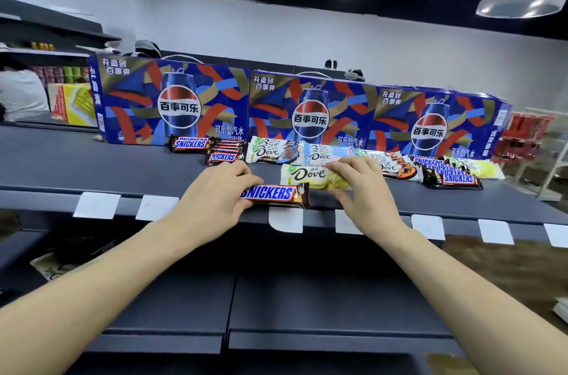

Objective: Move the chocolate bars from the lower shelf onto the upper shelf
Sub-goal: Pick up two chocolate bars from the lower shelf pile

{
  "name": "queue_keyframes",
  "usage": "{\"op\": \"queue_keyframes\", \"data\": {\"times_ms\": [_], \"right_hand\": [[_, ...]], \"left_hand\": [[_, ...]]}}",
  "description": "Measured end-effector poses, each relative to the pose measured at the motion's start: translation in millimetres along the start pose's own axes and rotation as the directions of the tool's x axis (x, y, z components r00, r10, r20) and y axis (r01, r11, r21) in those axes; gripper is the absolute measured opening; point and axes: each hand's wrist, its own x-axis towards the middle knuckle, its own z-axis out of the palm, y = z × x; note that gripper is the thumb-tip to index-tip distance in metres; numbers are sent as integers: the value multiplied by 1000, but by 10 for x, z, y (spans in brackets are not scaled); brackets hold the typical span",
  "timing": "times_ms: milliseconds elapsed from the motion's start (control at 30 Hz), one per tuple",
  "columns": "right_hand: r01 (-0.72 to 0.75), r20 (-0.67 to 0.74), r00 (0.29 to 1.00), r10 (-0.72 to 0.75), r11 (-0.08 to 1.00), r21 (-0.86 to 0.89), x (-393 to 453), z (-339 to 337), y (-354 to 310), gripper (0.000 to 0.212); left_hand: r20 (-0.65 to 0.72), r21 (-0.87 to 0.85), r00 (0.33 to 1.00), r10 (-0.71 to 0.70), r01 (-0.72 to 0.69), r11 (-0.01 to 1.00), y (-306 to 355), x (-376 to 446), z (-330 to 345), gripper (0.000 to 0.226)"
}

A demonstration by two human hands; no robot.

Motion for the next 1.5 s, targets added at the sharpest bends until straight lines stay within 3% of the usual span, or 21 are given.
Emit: {"op": "queue_keyframes", "data": {"times_ms": [333,967,1500], "right_hand": [[-67,100,993,64,997,26,-165,-286,792,45],[-135,112,986,125,987,83,-964,-1385,2553,43],[-234,107,966,236,972,-36,-814,-1416,3825,44]], "left_hand": [[5,-13,1000,23,-23,1000,686,527,307,42],[-21,-19,1000,-12,12,1000,2729,1165,809,37],[43,-51,998,54,-52,997,3059,2255,1494,40]]}}
